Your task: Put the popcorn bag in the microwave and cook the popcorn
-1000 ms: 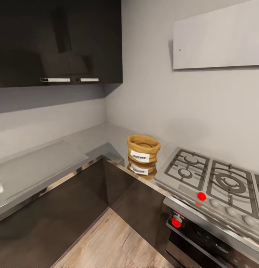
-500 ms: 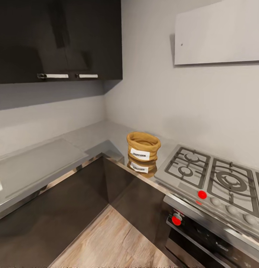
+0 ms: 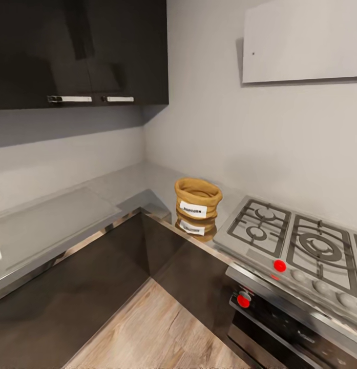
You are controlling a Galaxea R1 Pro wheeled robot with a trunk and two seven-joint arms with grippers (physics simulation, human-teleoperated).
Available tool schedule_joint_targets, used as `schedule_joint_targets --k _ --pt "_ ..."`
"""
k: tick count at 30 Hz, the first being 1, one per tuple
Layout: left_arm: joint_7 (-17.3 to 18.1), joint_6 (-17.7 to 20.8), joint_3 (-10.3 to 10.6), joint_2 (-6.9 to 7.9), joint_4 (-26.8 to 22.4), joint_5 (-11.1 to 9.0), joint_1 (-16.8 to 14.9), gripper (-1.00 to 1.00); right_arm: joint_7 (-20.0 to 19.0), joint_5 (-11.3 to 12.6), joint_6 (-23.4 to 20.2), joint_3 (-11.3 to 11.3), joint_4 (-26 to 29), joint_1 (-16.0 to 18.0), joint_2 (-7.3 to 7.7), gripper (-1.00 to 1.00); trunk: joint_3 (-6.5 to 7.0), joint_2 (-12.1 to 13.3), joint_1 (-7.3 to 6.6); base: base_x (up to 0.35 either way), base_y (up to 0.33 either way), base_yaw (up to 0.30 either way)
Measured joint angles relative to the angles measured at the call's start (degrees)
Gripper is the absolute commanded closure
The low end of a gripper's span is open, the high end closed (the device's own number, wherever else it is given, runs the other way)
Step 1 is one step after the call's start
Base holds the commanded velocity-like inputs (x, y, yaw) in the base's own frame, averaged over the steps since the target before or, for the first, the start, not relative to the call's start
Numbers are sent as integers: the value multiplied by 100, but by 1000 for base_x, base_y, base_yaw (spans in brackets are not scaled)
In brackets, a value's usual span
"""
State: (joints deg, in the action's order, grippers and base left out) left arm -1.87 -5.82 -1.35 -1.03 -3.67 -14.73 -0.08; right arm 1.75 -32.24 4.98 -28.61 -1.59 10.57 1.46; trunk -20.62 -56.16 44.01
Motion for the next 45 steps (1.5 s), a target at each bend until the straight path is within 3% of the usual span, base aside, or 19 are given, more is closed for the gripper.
schedule_joint_targets --k 25,45 --pt "-1 -3 -12 0 0 -29 0 -100 0 -9 5 0 0 0 0 -100 -226 0 0 0 0 0" --pt "-34 -3 -27 0 0 -41 0 -100 -30 -133 -28 -8 92 4 8 -100 -234 0 0 0 0 0"
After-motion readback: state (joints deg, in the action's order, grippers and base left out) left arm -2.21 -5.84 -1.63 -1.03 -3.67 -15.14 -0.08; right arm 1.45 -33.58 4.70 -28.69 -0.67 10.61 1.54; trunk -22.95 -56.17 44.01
